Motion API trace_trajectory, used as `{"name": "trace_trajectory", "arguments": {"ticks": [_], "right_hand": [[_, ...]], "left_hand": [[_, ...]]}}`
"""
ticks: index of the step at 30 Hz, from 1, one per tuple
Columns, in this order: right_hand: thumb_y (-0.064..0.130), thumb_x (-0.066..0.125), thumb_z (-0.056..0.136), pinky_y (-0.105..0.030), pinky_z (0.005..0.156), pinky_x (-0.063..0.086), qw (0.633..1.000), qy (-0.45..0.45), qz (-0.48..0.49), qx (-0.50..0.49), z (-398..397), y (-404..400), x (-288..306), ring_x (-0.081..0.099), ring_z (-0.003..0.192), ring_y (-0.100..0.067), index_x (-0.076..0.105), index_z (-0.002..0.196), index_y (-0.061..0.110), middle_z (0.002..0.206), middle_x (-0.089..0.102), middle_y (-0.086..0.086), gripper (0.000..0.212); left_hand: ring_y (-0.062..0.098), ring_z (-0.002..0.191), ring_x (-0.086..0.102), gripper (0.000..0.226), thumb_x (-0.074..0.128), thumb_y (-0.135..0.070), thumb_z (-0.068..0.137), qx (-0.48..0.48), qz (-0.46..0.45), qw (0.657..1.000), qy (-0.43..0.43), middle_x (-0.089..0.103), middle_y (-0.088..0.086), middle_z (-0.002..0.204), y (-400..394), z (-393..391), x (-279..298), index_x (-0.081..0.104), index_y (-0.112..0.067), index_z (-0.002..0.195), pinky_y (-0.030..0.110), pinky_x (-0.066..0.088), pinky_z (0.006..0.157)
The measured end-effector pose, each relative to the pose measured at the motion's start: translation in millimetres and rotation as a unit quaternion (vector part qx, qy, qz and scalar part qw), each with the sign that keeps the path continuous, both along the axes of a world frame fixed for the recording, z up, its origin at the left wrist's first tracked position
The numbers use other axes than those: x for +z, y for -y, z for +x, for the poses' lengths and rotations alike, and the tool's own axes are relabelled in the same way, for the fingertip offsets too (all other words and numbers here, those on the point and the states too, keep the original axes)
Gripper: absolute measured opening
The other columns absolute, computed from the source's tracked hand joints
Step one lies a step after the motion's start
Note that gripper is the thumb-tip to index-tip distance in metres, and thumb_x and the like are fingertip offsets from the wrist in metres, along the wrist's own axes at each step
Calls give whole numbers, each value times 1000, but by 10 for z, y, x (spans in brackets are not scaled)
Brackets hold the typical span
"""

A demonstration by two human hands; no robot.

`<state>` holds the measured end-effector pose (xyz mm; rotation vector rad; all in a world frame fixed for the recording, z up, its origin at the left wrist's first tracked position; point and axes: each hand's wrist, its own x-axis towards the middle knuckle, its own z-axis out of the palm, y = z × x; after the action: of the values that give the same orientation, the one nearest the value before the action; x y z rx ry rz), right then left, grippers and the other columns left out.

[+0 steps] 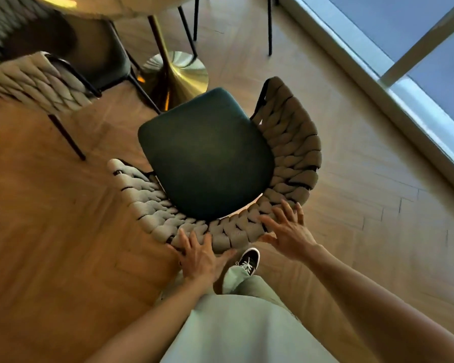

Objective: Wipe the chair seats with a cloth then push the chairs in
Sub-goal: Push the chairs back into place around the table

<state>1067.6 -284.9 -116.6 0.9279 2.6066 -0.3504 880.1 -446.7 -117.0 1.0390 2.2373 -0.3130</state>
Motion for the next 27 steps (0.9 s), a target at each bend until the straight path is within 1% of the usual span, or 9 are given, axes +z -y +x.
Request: {"name": "trace_trajectory", "arguments": {"ticks": [3, 5, 8, 10, 13, 15, 17, 24, 27], "right_hand": [[64, 47, 87, -59, 112, -8, 1000, 10, 8, 22, 13, -45, -57, 12, 140, -36, 42, 132, 42, 138, 42, -5, 51], [65, 43, 87, -60, 112, -4, 999, 22, 12, 25, 23, -60, -96, 18, 139, -37, 43, 131, 41, 135, 43, -4, 51], [60, 51, 84, -62, 110, 5, 999, 22, 19, 23, -6, -83, -170, 24, 136, -38, 47, 129, 41, 133, 46, -5, 49], [60, 48, 82, -59, 110, 6, 999, 4, 26, 20, -71, -130, -181, 27, 133, -37, 51, 123, 40, 129, 48, -5, 46], [64, 32, 86, -58, 110, 6, 999, -11, 29, 10, -241, -227, -169, 30, 130, -36, 53, 119, 40, 123, 47, -4, 46], [68, 15, 89, -58, 109, 7, 1000, -14, 19, 0, -376, -306, -160, 31, 129, -36, 52, 119, 39, 119, 45, -3, 56], [68, 6, 90, -59, 108, 8, 1000, -17, 15, -6, -517, -399, -155, 31, 127, -36, 52, 119, 37, 116, 45, -3, 62], [72, 1, 86, -59, 109, -3, 1000, 3, -24, -16, -938, -798, -200, 18, 134, -34, 43, 123, 40, 123, 45, -4, 65], [78, -16, 75, -58, 108, -16, 999, 1, -36, -3, -1108, -1011, -193, 0, 139, -32, 33, 132, 42, 135, 33, -3, 84]], "left_hand": [[36, 143, -13, 104, 10, -93, 62, 12, 20, 1000, 20, 11, 9, 158, -9, 24, 4, 34, -33, 144, 53, 13, 117], [34, 143, -13, 101, 15, -92, 64, 28, 33, 998, 34, 9, 9, 157, -14, 7, -16, 35, -33, 143, 47, 14, 118], [31, 143, -11, 112, 0, -93, 53, 26, 49, 998, 32, 9, 8, 157, -59, -34, -44, 37, -34, 141, 43, 21, 115], [29, 144, -9, 109, 6, -95, 56, 37, 61, 997, 42, 9, 7, 157, -106, -111, -66, 39, -34, 140, 42, 22, 115], [27, 144, -6, 92, 29, -91, 67, 36, 76, 995, 44, 16, 8, 156, -223, -311, -110, 42, -34, 138, 53, 17, 116], [26, 145, -3, 81, 35, -87, 71, 21, 75, 997, 13, 20, 6, 155, -332, -467, -118, 44, -39, 135, 66, -2, 112], [24, 146, -2, 79, 34, -87, 71, 7, 63, 998, -15, 21, 3, 155, -453, -618, -80, 43, -42, 136, 68, -13, 105], [25, 147, -2, 84, 28, -89, 73, -12, 50, 998, -21, 20, 7, 157, -884, -1074, -15, 37, -41, 141, 68, -12, 106], [24, 147, 0, 88, 21, -91, 70, -13, 54, 998, -33, 23, 7, 156, -1063, -1244, -29, 38, -41, 140, 68, -8, 107]]}}
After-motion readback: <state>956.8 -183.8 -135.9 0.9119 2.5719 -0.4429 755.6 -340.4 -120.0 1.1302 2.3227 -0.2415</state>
